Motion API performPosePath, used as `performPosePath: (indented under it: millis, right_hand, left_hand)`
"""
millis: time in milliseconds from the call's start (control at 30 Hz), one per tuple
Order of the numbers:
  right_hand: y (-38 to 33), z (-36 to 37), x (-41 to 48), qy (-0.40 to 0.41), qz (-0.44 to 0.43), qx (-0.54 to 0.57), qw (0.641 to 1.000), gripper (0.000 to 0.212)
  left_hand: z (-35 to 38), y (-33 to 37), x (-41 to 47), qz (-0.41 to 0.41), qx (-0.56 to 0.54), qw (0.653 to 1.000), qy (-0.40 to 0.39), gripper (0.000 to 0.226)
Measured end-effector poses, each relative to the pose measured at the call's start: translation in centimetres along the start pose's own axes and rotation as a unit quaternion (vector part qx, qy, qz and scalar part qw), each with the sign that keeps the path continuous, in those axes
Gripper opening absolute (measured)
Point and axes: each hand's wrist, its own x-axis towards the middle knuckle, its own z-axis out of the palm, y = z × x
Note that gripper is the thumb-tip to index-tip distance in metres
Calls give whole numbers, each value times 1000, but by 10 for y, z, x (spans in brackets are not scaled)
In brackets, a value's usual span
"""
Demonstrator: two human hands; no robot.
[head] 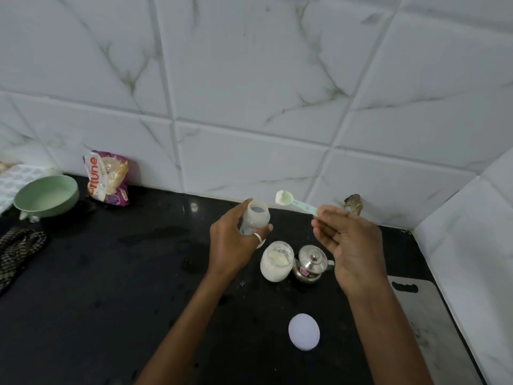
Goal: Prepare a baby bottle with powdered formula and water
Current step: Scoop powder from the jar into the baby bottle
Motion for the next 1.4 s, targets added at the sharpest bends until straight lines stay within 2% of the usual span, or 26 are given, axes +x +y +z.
performPosePath:
  millis: [100,267,633,933,1267,1400]
  right_hand:
    - [-27,9,-7,-24,-33,3,999,7]
    - [-56,20,-16,-50,-68,5,996,6]
    - [-65,27,-15,-60,-89,-13,994,8]
    - [-60,31,-13,-53,-188,-82,977,7]
    - [-46,33,-13,-25,-361,-228,904,10]
    - [-42,33,-15,-25,-446,-268,853,10]
  left_hand:
    - [-8,28,6,30,5,1000,6,53]
    - [-19,57,15,64,24,997,35,73]
    - [-22,81,18,70,47,995,47,76]
    - [-20,83,21,70,45,995,49,76]
    - [-19,83,24,57,50,996,47,79]
    - [-20,82,25,59,48,996,47,79]
